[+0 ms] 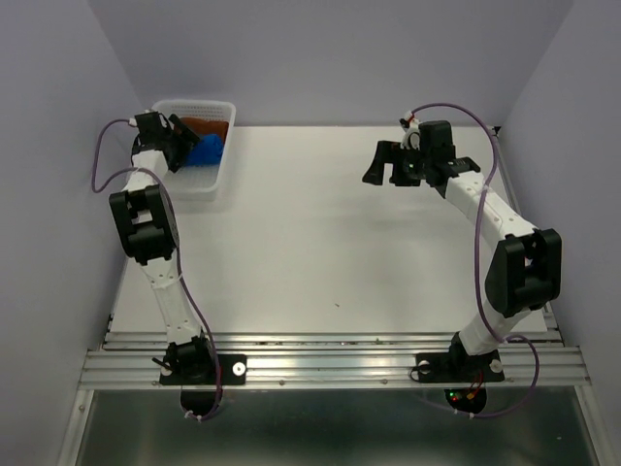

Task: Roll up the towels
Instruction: Place the rolled towel into the container

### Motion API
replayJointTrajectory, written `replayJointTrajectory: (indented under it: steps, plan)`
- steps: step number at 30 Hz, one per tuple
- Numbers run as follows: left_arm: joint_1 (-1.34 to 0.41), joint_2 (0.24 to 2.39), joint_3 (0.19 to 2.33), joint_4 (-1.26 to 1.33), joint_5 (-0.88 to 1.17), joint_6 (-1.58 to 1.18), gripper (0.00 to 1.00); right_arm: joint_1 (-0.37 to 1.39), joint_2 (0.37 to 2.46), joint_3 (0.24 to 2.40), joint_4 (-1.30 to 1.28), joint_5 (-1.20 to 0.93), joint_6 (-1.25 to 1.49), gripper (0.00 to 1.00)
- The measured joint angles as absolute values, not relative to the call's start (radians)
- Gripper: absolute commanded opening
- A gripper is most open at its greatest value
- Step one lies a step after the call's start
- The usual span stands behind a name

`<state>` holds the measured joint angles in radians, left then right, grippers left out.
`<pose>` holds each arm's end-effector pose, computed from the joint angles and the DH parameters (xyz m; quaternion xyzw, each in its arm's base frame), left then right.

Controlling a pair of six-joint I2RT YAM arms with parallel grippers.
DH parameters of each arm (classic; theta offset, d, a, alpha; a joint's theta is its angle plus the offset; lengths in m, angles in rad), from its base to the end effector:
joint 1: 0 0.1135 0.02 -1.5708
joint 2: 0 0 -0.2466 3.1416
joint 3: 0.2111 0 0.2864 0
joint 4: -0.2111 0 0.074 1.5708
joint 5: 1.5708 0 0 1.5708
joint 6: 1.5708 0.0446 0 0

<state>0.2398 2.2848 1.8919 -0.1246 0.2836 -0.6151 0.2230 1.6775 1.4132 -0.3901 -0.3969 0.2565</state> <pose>0.5515 0.1220 0.1903 -0.2901 0.8083 -0.2129 0.4661 0.4093 0.1105 0.2734 -0.0725 0.8806 0.2747 0.3793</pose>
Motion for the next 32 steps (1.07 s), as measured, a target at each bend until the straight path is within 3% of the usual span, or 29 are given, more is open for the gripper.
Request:
replayJointTrajectory:
  steps: [20, 27, 32]
  plan:
    - [0.240, 2.120, 1.922, -0.300, 0.279, -0.485, 0.97, 0.223, 1.653, 1.419, -0.390, -0.354, 0.294, 1.00]
    - [0.124, 1.745, 1.670, -0.292, 0.105, -0.430, 0.99, 0.223, 1.518, 1.317, -0.342, -0.072, 0.404, 1.00]
    - [0.001, 1.428, 1.468, -0.178, 0.093, -0.413, 0.99, 0.223, 1.396, 1.206, -0.304, 0.084, 0.446, 1.00]
